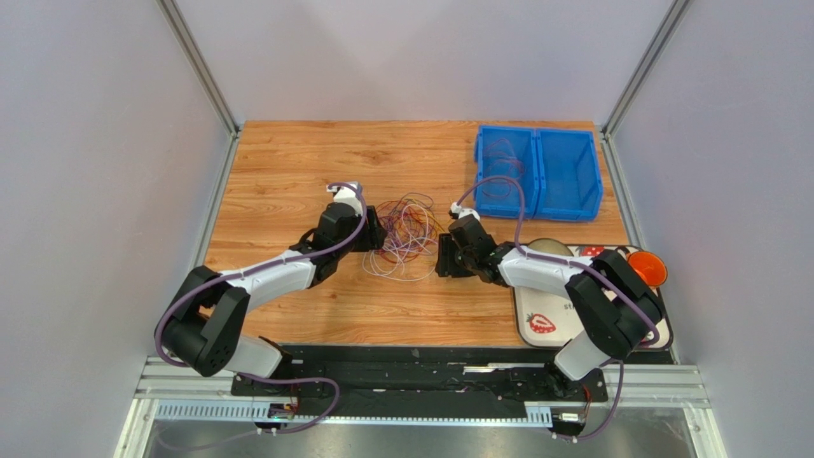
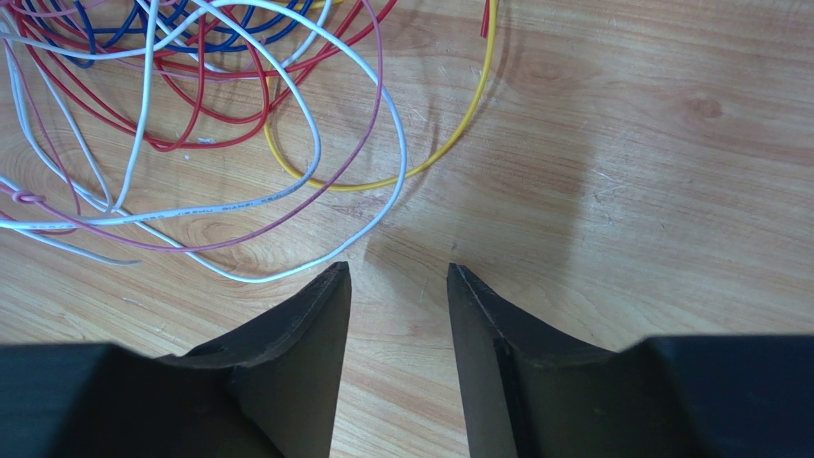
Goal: Untangle the cables
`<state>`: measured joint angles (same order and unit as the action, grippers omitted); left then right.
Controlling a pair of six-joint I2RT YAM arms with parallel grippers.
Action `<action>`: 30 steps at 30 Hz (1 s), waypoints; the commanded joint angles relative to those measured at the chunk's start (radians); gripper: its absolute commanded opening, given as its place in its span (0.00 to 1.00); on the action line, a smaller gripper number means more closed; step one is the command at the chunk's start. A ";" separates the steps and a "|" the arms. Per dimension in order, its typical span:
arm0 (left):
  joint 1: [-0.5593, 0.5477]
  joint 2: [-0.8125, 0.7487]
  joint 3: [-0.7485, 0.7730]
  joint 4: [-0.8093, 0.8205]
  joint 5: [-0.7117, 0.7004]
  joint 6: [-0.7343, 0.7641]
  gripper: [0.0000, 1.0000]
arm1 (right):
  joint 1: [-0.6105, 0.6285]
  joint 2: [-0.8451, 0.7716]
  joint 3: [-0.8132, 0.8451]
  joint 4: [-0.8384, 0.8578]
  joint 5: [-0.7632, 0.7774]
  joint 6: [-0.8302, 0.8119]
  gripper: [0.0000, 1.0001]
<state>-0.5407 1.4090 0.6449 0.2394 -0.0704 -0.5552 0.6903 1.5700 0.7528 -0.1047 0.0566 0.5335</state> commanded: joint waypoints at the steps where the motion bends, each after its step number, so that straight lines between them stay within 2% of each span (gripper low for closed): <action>1: 0.004 0.004 0.039 0.014 0.004 -0.003 0.61 | -0.003 0.027 0.034 0.049 -0.006 -0.013 0.45; 8: 0.004 0.008 0.042 0.014 0.006 -0.002 0.61 | -0.003 0.048 0.039 0.065 -0.018 -0.013 0.26; 14: 0.002 0.010 0.042 0.012 0.007 -0.003 0.60 | -0.003 0.027 0.036 0.059 -0.018 -0.010 0.01; 20: 0.002 0.007 0.041 0.017 0.006 -0.006 0.59 | -0.003 -0.066 0.019 0.007 0.006 -0.003 0.00; 30: 0.002 0.008 0.033 0.024 0.004 -0.014 0.56 | -0.002 -0.323 -0.014 -0.127 0.075 0.010 0.00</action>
<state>-0.5407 1.4147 0.6495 0.2356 -0.0677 -0.5564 0.6903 1.3224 0.7429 -0.1726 0.0807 0.5308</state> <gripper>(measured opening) 0.571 0.005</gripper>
